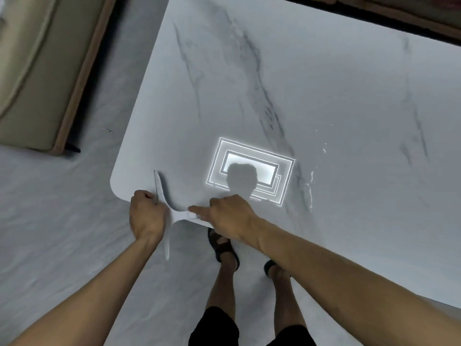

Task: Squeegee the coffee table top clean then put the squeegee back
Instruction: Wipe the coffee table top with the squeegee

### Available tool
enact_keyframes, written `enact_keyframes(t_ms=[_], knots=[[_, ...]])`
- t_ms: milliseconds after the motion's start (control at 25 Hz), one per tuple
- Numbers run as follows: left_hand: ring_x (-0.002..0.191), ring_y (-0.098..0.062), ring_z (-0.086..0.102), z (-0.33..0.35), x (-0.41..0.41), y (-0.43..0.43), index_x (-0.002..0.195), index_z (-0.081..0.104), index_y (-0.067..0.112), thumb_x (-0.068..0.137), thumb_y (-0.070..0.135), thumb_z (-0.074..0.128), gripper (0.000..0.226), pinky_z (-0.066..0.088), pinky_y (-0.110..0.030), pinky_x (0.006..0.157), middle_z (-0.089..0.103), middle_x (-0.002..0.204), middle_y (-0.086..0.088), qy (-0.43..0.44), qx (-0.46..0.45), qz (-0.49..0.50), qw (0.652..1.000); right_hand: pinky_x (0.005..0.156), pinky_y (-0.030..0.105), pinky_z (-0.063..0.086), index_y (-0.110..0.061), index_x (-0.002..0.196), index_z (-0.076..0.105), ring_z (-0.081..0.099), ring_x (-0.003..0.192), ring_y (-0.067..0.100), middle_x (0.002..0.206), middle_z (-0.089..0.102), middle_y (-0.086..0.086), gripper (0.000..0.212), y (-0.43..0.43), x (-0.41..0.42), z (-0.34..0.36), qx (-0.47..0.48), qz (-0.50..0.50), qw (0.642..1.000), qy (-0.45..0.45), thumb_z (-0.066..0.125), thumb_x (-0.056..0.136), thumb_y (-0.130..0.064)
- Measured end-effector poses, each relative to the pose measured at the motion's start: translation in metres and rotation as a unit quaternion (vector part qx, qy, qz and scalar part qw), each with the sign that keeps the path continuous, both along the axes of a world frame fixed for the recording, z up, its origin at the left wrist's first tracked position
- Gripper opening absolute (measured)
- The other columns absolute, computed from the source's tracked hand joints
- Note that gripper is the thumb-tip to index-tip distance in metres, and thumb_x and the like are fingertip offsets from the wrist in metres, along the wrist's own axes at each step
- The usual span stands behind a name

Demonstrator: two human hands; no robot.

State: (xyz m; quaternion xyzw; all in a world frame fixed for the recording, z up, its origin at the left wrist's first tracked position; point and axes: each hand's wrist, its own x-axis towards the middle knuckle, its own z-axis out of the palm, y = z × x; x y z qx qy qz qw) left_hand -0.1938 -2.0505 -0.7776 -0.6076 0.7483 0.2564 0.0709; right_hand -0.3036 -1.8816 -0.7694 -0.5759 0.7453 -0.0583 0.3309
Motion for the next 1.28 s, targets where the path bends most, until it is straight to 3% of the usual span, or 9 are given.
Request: enact_keyframes(t_ms=[120,280,520,640,760,920,1080,1160,1280], knots=[[0.088,-0.029,0.051,0.004,0.014,-0.033,0.106,0.049,0.007,0.082,0.002,0.049,0.025,0.040,-0.035,0.074,0.054,0.097,-0.008,0.006,0.004,0.029,1.000,0.059,0.033,0.033,-0.036,0.145,0.036,0.061,0.082,0.032,0.100,0.060,0.010,0.042,-0.058,0.013,-0.010,-0.017,0.013,1.000,0.006,0.034,0.103,-0.034],[0.084,-0.030,0.051,0.004,0.019,-0.055,0.102,0.042,0.012,0.082,0.002,0.052,0.024,0.041,-0.034,0.072,0.052,0.093,-0.008,-0.007,0.075,-0.014,0.997,0.061,0.032,0.034,-0.039,0.145,0.034,0.062,0.085,0.033,0.100,0.061,0.009,0.042,-0.081,0.011,-0.026,-0.014,-0.001,1.000,0.022,0.034,0.103,-0.033],[0.075,-0.027,0.056,-0.011,0.006,-0.033,0.097,0.042,0.014,0.087,0.008,0.043,0.011,0.038,-0.031,0.053,0.056,0.083,-0.004,-0.025,0.153,-0.082,0.984,0.063,0.034,0.040,-0.046,0.144,0.031,0.062,0.083,0.030,0.094,0.061,0.004,0.044,-0.018,-0.015,-0.019,0.012,-0.082,0.996,0.026,0.036,0.102,-0.033],[0.077,-0.021,0.056,-0.015,-0.005,0.005,0.099,0.041,0.020,0.088,0.002,0.042,0.021,0.036,-0.025,0.052,0.055,0.086,0.000,-0.019,0.176,-0.135,0.975,0.062,0.033,0.039,-0.046,0.143,0.033,0.061,0.079,0.031,0.089,0.061,0.005,0.041,0.046,-0.029,-0.013,0.007,-0.137,0.990,0.025,0.030,0.103,-0.039],[0.091,-0.026,0.061,-0.021,-0.018,0.059,0.098,0.042,0.020,0.086,-0.001,0.042,0.024,0.043,-0.029,0.060,0.059,0.107,-0.006,-0.001,0.180,-0.171,0.969,0.057,0.031,0.039,-0.048,0.143,0.033,0.062,0.071,0.027,0.084,0.061,0.001,0.041,0.125,-0.045,-0.008,0.008,-0.165,0.985,0.048,0.030,0.103,-0.041],[0.109,-0.030,0.057,-0.025,-0.041,0.146,0.095,0.040,0.018,0.085,-0.003,0.044,0.023,0.050,-0.036,0.083,0.050,0.132,-0.017,-0.001,0.163,-0.231,0.959,0.050,0.027,0.035,-0.049,0.140,0.036,0.061,0.059,0.023,0.071,0.059,-0.002,0.041,0.234,-0.071,-0.004,0.018,-0.184,0.977,0.102,0.032,0.100,-0.041],[0.110,-0.030,0.056,-0.028,-0.063,0.230,0.105,0.046,0.010,0.083,-0.001,0.046,0.025,0.045,-0.032,0.075,0.038,0.141,-0.017,-0.023,0.180,-0.286,0.941,0.050,0.026,0.032,-0.046,0.138,0.044,0.062,0.058,0.025,0.068,0.059,-0.002,0.054,0.321,-0.098,-0.002,0.028,-0.213,0.967,0.137,0.013,0.094,-0.052],[0.127,-0.037,0.048,-0.029,-0.072,0.259,0.112,0.045,0.008,0.083,0.001,0.045,0.030,0.046,-0.035,0.084,0.016,0.158,-0.020,-0.060,0.197,-0.291,0.934,0.051,0.027,0.035,-0.048,0.139,0.041,0.062,0.060,0.025,0.069,0.059,-0.001,0.056,0.353,-0.111,0.002,0.025,-0.217,0.967,0.128,0.010,0.092,-0.055],[0.141,-0.047,0.027,-0.036,-0.084,0.275,0.123,0.042,0.002,0.082,0.002,0.040,0.041,0.040,-0.044,0.102,0.007,0.157,-0.029,-0.098,0.184,-0.279,0.938,0.052,0.029,0.041,-0.052,0.140,0.035,0.060,0.061,0.024,0.069,0.058,-0.002,0.050,0.389,-0.131,0.010,0.031,-0.218,0.967,0.125,0.011,0.096,-0.056]])
